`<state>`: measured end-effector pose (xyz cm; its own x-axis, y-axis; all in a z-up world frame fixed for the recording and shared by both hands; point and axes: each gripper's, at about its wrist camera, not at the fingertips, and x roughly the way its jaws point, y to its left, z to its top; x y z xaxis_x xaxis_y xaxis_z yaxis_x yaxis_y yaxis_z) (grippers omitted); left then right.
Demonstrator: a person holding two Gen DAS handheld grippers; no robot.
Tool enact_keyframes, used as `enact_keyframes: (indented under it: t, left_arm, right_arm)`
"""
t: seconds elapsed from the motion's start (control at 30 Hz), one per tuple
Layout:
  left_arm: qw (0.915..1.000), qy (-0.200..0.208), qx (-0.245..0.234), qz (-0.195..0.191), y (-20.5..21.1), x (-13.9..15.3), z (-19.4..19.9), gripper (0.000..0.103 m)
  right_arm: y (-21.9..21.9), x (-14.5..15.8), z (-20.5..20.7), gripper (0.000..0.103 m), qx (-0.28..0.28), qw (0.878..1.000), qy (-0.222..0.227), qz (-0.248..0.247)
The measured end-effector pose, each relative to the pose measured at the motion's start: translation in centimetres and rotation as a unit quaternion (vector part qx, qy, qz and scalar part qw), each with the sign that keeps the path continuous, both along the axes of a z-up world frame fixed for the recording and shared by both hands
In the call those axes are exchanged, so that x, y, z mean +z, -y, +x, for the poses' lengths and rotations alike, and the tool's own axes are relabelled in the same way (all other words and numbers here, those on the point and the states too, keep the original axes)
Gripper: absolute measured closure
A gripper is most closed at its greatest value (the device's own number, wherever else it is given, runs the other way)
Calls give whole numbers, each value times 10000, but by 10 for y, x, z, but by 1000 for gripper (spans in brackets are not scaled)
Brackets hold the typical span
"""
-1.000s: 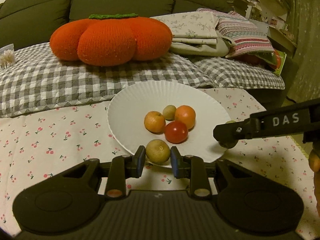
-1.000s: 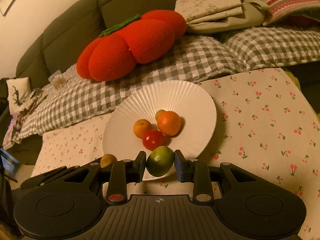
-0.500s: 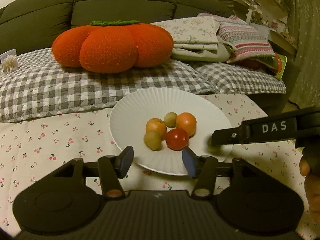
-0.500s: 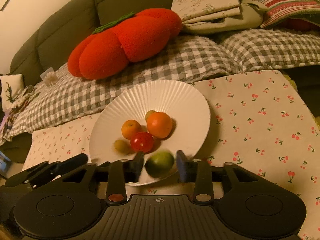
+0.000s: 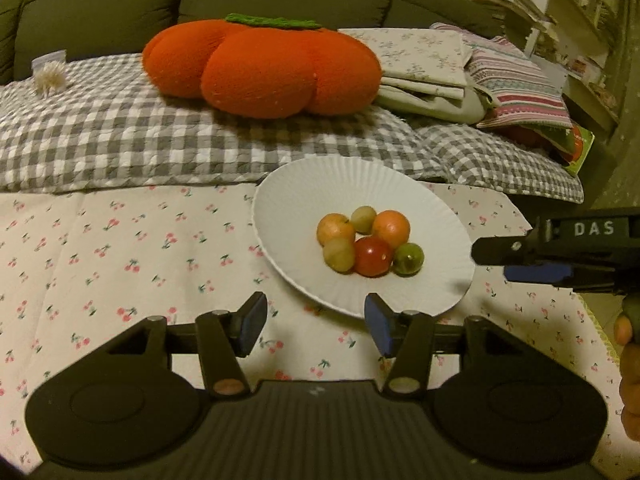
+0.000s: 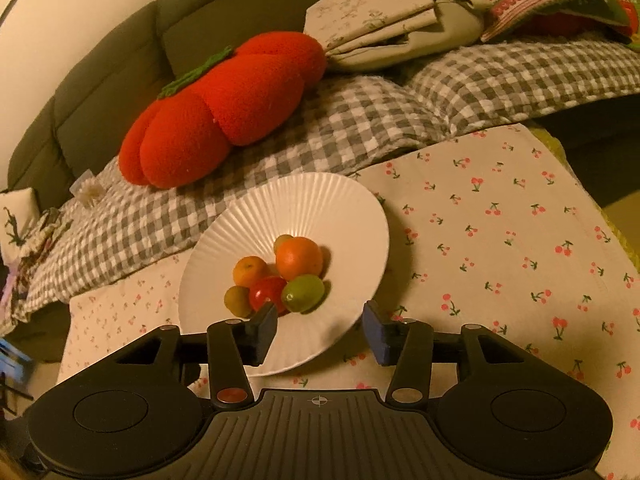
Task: Organize fruits
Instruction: 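Move both tools back toward the remaining fruits on the cloth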
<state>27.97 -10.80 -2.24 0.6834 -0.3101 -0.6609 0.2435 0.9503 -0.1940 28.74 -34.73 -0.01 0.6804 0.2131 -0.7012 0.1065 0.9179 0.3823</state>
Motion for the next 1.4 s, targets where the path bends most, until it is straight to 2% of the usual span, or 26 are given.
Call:
enact_keyframes:
  t: [0.37,0.57,0.7,0.87,1.03,1.2,1.4]
  left_arm:
    - [9984,-508,226,90,-24,0,-21,50]
    - [9961,-811,239,-234,-34,2,-30,50]
    - [9959,-842,242,-243,-38,4,-41,50]
    - [9918,-1195,359,-278,-56,-9,-63,50]
    - [9920,-1216,320,51,-53,-17,-56,50]
    - [9919,-1203,128,391,-44,-32,-50,51]
    - [9942,-936,136,502,-40,-31,-44,52]
  right_arm:
    - [5,8,-15,51,-73,9999,-46,120]
    - [-6,10,-26,51,174,9997,-77,139]
    - [-14,11,-34,51,357,9993,-89,121]
    - [-22,8,-39,45,504,9985,-192,-17]
    - [-30,2,-40,45,639,9975,-289,-112]
    - [-38,-3,-42,39,788,9958,-389,-245]
    - [-42,-5,-41,39,874,9948,-445,-268]
